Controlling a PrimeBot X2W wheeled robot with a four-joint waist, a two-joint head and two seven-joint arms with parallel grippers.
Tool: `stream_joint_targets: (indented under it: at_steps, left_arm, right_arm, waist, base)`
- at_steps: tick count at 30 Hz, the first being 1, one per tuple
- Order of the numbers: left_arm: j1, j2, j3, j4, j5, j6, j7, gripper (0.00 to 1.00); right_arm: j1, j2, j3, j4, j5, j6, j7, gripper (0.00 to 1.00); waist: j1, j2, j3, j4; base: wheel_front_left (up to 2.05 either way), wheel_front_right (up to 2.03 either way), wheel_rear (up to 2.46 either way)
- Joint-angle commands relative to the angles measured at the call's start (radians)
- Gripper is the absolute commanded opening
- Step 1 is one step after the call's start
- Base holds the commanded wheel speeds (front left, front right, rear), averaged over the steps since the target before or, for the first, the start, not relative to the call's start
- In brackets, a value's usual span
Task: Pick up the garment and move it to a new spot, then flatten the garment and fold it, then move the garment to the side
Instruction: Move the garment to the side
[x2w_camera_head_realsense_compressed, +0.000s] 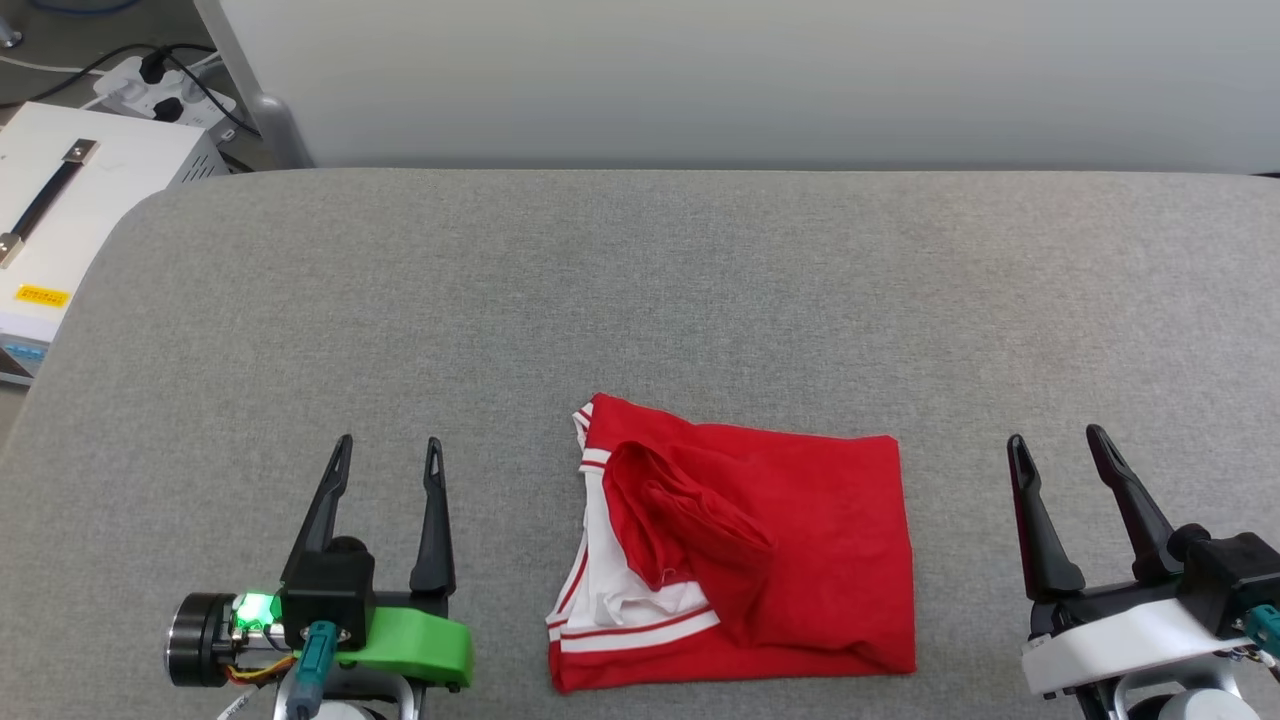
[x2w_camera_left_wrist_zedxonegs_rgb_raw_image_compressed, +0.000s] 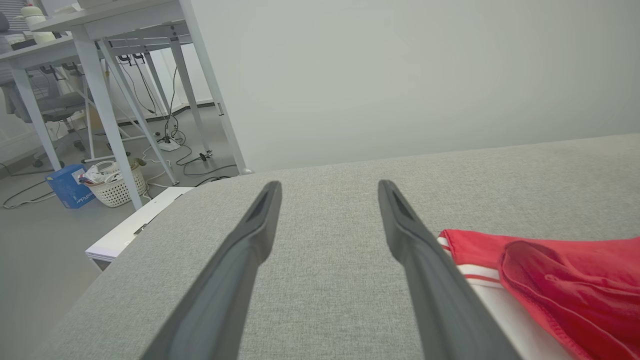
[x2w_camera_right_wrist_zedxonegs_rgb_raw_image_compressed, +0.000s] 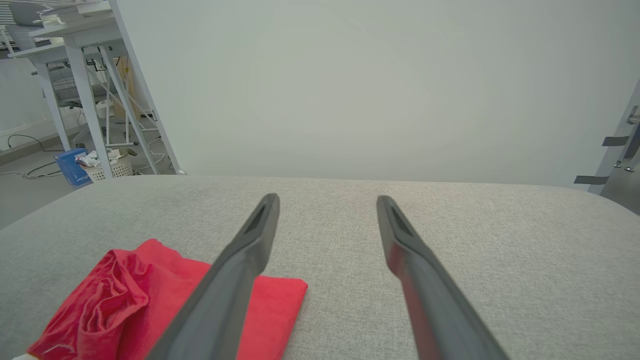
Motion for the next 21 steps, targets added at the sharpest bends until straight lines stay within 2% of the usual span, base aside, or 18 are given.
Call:
stream_joint_targets:
  at_steps: [1, 10, 14, 16, 21]
  left_arm:
    - [0.016, 0.000, 0.000, -0.003, 0.000, -0.003, -0.006, 1.00]
    - [0.013, -0.003, 0.004, 0.001, 0.001, -0.004, -0.006, 1.00]
    - [0.006, -0.003, 0.008, 0.003, 0.001, -0.004, -0.006, 1.00]
    - [0.002, -0.003, 0.008, 0.004, 0.002, -0.005, -0.006, 1.00]
    - [-0.010, -0.004, 0.006, 0.004, 0.004, -0.008, -0.006, 1.00]
  right_arm:
    - [0.012, 0.004, -0.002, -0.005, -0.008, -0.001, -0.005, 1.00]
    - [-0.032, 0.008, -0.022, -0.007, 0.008, -0.001, -0.005, 1.00]
    - [-0.136, -0.055, -0.014, -0.026, 0.038, -0.001, 0.001, 1.00]
    - [-0.185, -0.109, 0.035, -0.010, 0.088, -0.001, 0.084, 1.00]
    - [-0.305, -0.255, 0.155, 0.002, 0.276, -0.001, 0.396, 1.00]
  waist:
    - [0.0000, 0.0000, 0.002, 0.002]
    - [0.0000, 0.0000, 0.006, 0.008]
    - [0.0000, 0.0000, 0.011, 0.007]
    - [0.0000, 0.0000, 0.015, 0.008]
    - [0.0000, 0.0000, 0.032, 0.014]
  base:
    - [0.00, 0.00, 0.00]
    - [0.00, 0.00, 0.00]
    - [0.00, 0.00, 0.00]
    - [0.00, 0.00, 0.00]
    - [0.00, 0.00, 0.00]
